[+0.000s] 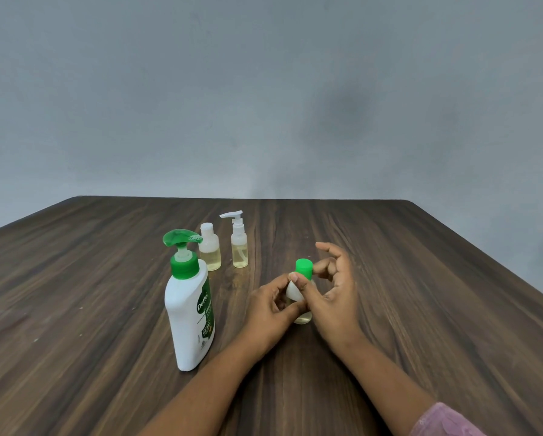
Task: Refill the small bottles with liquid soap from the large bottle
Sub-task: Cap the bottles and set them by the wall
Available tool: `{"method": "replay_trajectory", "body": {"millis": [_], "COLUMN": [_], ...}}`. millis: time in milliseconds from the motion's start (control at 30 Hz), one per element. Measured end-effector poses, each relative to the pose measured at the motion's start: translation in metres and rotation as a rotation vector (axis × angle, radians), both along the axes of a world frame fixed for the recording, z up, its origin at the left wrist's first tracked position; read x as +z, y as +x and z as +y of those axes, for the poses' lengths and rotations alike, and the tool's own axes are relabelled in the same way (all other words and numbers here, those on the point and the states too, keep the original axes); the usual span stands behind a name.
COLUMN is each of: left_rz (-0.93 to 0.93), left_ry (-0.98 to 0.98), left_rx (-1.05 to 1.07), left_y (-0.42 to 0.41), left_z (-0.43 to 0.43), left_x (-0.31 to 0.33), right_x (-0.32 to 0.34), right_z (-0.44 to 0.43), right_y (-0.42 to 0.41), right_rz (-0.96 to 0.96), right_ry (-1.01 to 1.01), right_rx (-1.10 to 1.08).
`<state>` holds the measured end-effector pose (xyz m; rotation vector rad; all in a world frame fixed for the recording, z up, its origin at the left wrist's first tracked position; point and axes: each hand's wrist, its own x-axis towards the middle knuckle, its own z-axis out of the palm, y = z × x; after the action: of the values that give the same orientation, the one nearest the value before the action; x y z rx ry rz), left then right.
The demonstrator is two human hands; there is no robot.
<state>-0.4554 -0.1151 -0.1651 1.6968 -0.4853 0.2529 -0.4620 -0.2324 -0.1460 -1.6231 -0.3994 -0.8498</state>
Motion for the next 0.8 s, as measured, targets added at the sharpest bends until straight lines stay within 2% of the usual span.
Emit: {"method": "replay_trajectory", "body": {"millis": [267, 333, 500, 667, 800], "left_rz": [-0.028, -0.028, 0.012, 0.052, 0.074], "left_ry": [0.020, 0.024, -0.013, -0.037, -0.043], "left_rx": [0.078, 0.068, 0.021, 0.012, -0.025], "left_y": [-0.002, -0.004, -0.002, -0.001, -0.001], "left_z": [-0.004, -0.004, 0.000, -0.001, -0.002], "left_x": [0.000, 0.001, 0.001, -0.001, 0.000], "right_x": [-0.002, -0.002, -0.001, 0.001, -0.002], "right_z": [0.010, 0.010, 0.012, 0.008, 0.008], "right_y": [0.001, -0.001, -0.010, -0.010, -0.005], "right_rz": [0.012, 0.042, 0.087, 0.060, 0.015], "right_ry": [0.043, 0.036, 0.013, 0.049, 0.044], "right_rx": [-0.167, -0.134, 0.131, 0.140, 0.044]}}
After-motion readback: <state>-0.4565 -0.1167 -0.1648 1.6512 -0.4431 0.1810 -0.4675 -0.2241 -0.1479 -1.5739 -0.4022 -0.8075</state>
